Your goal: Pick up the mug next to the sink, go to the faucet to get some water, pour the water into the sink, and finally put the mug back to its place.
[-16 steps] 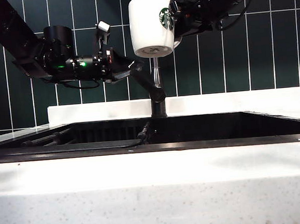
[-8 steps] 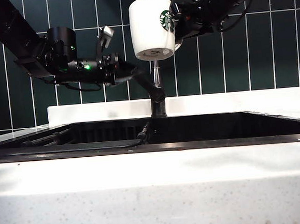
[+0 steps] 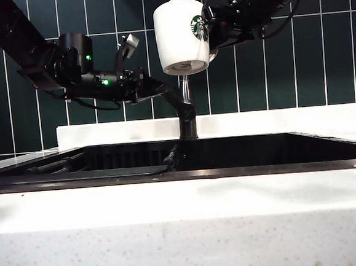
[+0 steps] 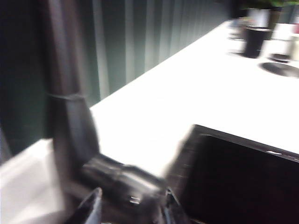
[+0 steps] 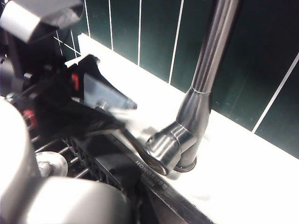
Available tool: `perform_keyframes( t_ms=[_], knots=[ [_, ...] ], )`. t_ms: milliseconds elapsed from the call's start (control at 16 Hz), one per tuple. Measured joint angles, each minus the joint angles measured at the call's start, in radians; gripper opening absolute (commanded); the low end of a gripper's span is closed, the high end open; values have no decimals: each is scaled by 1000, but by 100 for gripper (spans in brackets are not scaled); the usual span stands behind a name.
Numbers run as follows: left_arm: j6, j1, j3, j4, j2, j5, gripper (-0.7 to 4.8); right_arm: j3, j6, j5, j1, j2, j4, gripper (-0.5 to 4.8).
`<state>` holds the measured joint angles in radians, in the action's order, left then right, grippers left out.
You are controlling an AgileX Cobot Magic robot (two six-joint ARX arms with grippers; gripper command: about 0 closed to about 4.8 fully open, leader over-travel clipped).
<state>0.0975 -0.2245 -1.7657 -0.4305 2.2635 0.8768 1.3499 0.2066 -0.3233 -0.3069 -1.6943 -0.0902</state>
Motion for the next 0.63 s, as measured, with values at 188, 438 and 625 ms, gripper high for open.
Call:
perform_keyframes(
  t_ms=[188,438,625],
  knots=[
    [-5,-13,1,-18,0,-126,164,0,0,0,0,0,0,-1],
    [-145,0,1,-82,-10,-99,160,0,24,29,0,0,-1,-1],
    [-226,10,0,-54,-95,-131,127,0,103,105,19,0,8,-1]
  ],
)
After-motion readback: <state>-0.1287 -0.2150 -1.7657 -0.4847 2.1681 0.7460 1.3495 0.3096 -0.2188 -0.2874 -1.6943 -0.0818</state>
